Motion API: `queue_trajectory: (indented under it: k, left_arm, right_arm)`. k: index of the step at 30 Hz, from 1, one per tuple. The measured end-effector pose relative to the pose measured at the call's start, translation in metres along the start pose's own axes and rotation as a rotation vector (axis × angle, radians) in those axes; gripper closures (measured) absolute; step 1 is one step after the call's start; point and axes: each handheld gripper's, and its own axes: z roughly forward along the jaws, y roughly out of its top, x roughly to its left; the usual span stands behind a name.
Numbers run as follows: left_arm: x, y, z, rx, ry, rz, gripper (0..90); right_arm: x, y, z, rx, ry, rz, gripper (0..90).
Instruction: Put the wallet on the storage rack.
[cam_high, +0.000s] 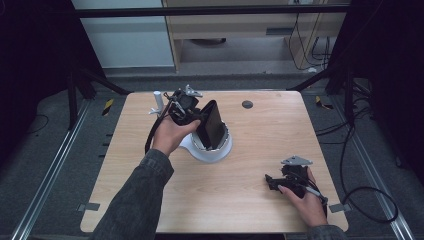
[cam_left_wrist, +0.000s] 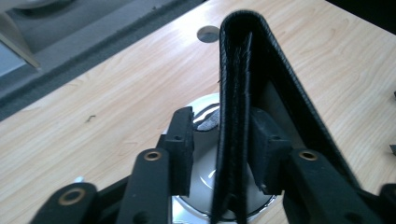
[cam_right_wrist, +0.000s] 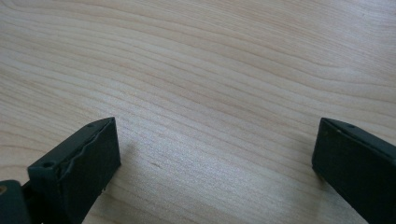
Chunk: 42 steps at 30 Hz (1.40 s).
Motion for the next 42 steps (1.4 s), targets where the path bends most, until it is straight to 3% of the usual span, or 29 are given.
queue_trajectory:
  k: [4, 10, 16, 22, 26, 30, 33, 38, 42]
  left_arm:
    - [0.003, -0.001, -0.003, -0.011, 0.001, -0.010, 61.3]
    - [0.005, -0.004, -0.007, -0.084, 0.000, -0.008, 47.0]
    - [0.006, -0.004, -0.016, -0.126, -0.003, -0.013, 42.6]
    - [0.006, -0.005, -0.033, -0.209, 0.001, -0.002, 34.8]
    - [0.003, -0.012, -0.049, -0.241, 0.031, 0.021, 25.2]
    - [-0.005, -0.031, -0.065, -0.265, 0.034, 0.043, 16.8]
    - [-0.013, -0.056, -0.073, -0.265, 0.021, 0.034, 11.8]
    - [-0.021, -0.098, -0.071, -0.227, 0.015, 0.040, 9.4]
    - [-0.025, -0.130, -0.062, -0.189, -0.003, 0.012, 9.0]
  right_arm:
    - [0.000, 0.000, 0.000, -0.001, 0.000, 0.002, 1.3]
    - [0.000, 0.000, 0.000, -0.001, 0.001, 0.002, 1.3]
    - [0.000, 0.000, 0.000, -0.002, 0.000, 0.000, 1.3]
    - [0.000, 0.000, 0.000, -0.003, 0.001, 0.001, 1.3]
    - [0.000, 0.000, 0.000, -0.003, 0.000, 0.001, 1.3]
    - [0.000, 0.000, 0.000, -0.003, 0.002, 0.002, 1.3]
    - [0.001, -0.001, -0.001, -0.002, 0.001, 0.003, 1.3]
    - [0.001, -0.001, -0.001, -0.002, 0.001, 0.003, 1.3]
    - [0.001, -0.001, -0.001, -0.002, 0.000, 0.003, 1.3]
